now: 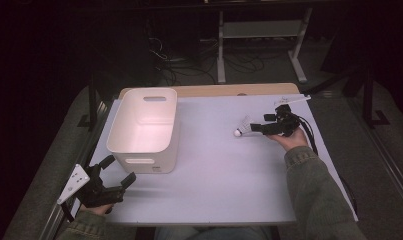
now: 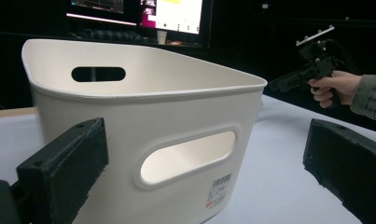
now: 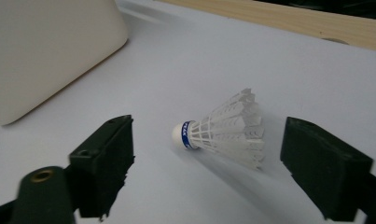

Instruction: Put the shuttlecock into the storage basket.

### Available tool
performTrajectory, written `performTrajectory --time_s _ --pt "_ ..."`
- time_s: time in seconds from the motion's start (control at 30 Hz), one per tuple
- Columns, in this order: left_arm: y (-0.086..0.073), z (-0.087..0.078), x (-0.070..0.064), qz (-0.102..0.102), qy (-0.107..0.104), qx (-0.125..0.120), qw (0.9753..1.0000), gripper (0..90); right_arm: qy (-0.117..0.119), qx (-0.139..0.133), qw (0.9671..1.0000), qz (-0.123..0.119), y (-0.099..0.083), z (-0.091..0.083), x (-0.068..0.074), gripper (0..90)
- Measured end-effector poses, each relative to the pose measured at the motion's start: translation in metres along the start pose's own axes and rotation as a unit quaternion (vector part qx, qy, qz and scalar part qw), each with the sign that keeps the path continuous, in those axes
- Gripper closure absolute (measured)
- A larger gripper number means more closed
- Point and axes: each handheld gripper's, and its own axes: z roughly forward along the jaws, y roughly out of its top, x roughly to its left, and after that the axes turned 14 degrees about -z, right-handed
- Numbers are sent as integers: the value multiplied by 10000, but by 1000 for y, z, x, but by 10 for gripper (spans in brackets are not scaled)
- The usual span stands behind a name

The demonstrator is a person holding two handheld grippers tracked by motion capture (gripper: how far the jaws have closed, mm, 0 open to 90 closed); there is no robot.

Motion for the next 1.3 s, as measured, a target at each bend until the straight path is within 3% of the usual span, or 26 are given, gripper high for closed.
performTrajectory --time_s 0.3,0.5,0.7,1.07,1.17,1.3 --pt "0 0 0 5 -1 0 10000 0 284 193 9993 115 -4 3 -5 437" --pt "0 0 0 13 18 44 10000 0 278 364 9988 144 -7 6 -9 623" --pt "0 0 1 13 11 35 10000 0 207 396 9988 194 -11 8 -15 882" --pt "0 0 1 22 19 36 10000 0 111 933 9943 495 -22 24 -24 890" --pt "0 0 1 43 14 33 10000 0 16 1023 9934 513 -22 30 -24 890" --pt "0 0 1 28 8 36 10000 0 81 995 9933 586 -22 36 -25 890"
